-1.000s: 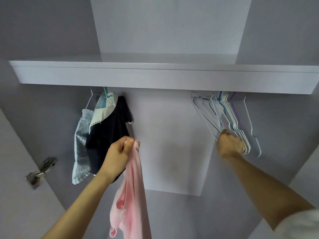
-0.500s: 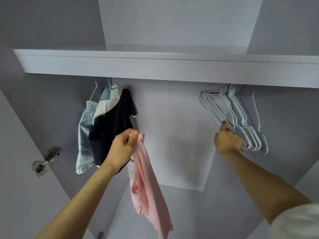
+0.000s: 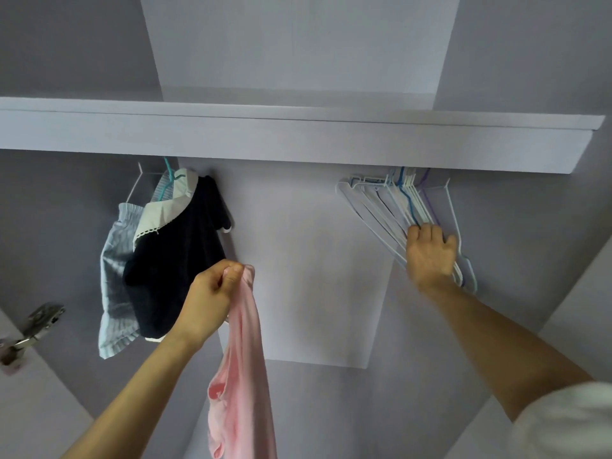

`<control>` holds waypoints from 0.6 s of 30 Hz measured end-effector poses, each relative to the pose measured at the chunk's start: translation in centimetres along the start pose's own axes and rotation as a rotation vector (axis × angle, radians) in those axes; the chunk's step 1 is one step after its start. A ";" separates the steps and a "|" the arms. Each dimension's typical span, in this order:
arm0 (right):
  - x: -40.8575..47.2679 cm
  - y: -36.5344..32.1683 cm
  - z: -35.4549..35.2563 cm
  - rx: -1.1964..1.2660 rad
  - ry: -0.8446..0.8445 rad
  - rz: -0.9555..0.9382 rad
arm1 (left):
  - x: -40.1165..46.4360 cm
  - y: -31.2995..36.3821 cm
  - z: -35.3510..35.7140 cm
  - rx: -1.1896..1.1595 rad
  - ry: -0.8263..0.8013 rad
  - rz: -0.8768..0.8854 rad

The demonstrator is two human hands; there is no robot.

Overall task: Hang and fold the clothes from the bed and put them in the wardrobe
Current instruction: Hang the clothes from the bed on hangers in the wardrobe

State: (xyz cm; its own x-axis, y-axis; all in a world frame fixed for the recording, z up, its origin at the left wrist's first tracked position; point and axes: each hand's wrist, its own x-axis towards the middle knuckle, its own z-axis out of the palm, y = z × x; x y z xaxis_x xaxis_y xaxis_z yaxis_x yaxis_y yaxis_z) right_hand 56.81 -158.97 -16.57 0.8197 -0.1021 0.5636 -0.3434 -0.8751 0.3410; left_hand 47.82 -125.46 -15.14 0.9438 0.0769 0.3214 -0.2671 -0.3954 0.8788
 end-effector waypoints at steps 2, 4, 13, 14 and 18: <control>-0.3 0.3 0.7 -0.055 -0.054 -0.020 | 0.0 0.0 0.3 0.007 0.001 0.010; -0.2 0.4 0.4 -0.084 -0.084 -0.020 | -0.1 0.1 0.4 0.010 0.006 0.011; -0.4 -0.1 -0.4 -0.012 -0.042 -0.011 | -0.2 -0.2 -0.2 0.018 0.007 0.006; -0.5 -0.3 -0.6 0.040 -0.043 -0.016 | -0.1 -0.3 -0.2 0.018 0.004 0.004; -0.8 -1.4 -2.9 0.290 -0.128 -0.005 | -0.1 -0.4 0.0 0.013 -0.016 0.005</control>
State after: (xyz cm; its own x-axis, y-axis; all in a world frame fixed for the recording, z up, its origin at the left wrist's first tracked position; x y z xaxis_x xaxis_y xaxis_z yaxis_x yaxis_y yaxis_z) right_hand 55.30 -156.32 -15.27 0.8782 -0.1403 0.4572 -0.2096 -0.9722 0.1043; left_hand 47.81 -125.35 -15.58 0.9457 0.0600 0.3196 -0.2690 -0.4078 0.8725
